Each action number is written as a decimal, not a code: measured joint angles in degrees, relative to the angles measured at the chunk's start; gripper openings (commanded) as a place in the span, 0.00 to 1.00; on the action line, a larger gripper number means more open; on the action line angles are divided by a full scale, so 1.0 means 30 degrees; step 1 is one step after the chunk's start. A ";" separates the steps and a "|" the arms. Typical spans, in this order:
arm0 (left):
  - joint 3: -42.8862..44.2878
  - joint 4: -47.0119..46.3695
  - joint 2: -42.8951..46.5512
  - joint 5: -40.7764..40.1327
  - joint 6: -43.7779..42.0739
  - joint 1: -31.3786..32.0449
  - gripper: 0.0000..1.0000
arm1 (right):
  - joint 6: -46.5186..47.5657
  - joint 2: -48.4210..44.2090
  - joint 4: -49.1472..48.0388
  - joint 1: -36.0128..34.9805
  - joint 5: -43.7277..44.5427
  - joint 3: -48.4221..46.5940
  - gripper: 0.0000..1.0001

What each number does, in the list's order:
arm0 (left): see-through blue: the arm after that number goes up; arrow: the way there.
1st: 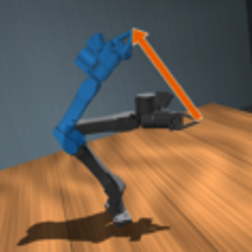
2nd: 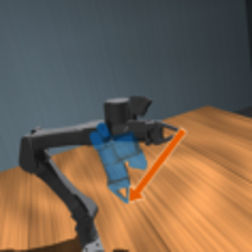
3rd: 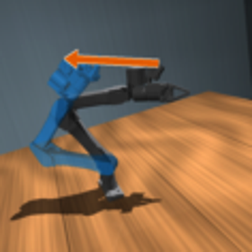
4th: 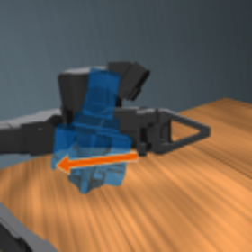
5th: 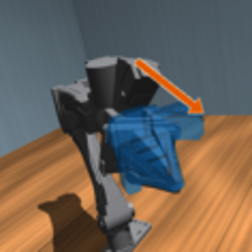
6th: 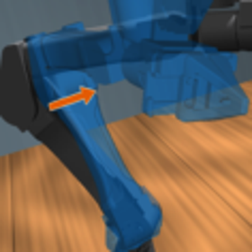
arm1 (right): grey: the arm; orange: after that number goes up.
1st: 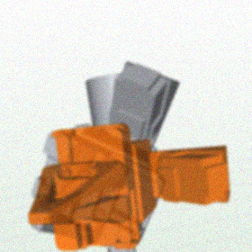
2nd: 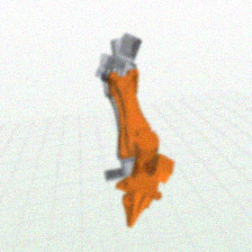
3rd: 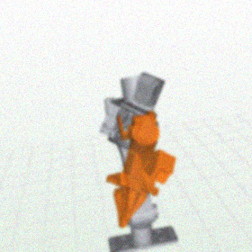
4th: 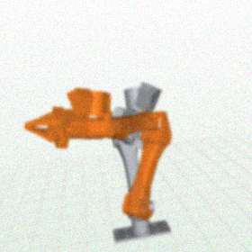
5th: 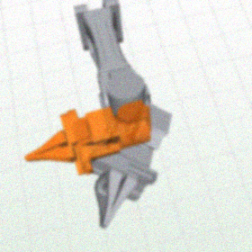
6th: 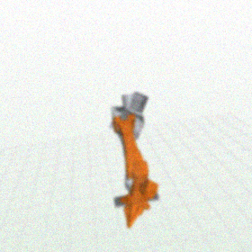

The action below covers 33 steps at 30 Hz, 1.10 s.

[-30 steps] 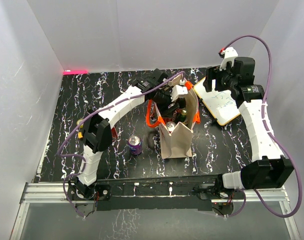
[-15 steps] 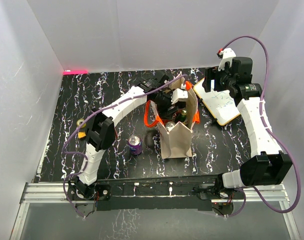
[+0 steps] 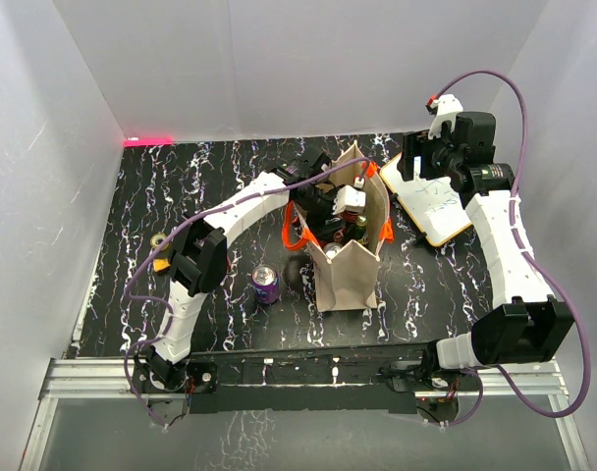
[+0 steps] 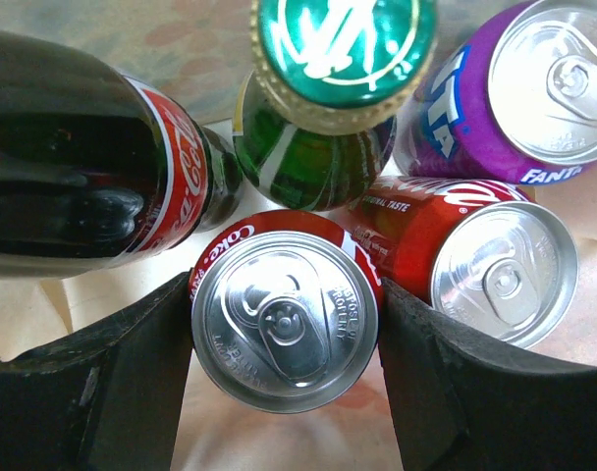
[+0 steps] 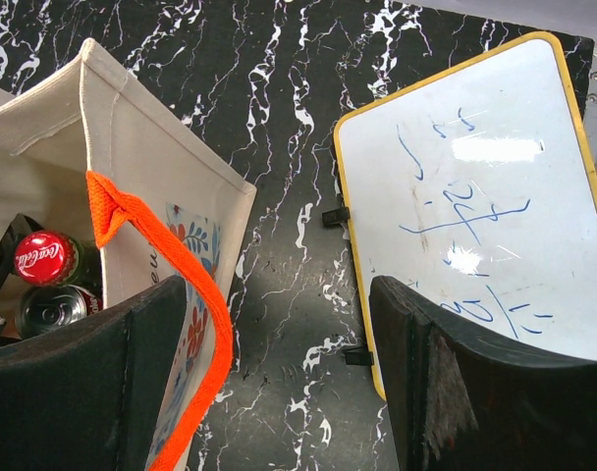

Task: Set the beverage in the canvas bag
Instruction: Place the drink in the canvas bag.

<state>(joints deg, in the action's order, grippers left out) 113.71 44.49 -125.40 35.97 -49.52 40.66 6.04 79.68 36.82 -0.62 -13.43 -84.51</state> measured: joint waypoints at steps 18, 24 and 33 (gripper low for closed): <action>0.0109 0.0605 -0.0532 0.1035 -0.1719 -0.0168 0.28 | -0.0007 0.0000 0.0000 0.0000 0.0015 0.0007 0.79; 0.0124 0.0474 -0.0787 0.1173 -0.1719 -0.0175 0.47 | -0.0007 0.0000 0.0000 0.0000 0.0007 0.0007 0.79; 0.0175 0.0481 -0.0809 0.1158 -0.1705 -0.0175 0.74 | -0.0007 0.0000 0.0000 0.0000 0.0000 0.0007 0.79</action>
<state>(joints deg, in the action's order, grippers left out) 114.24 45.93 -127.83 39.44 -54.63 40.14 6.02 79.68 36.82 -0.62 -13.43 -84.49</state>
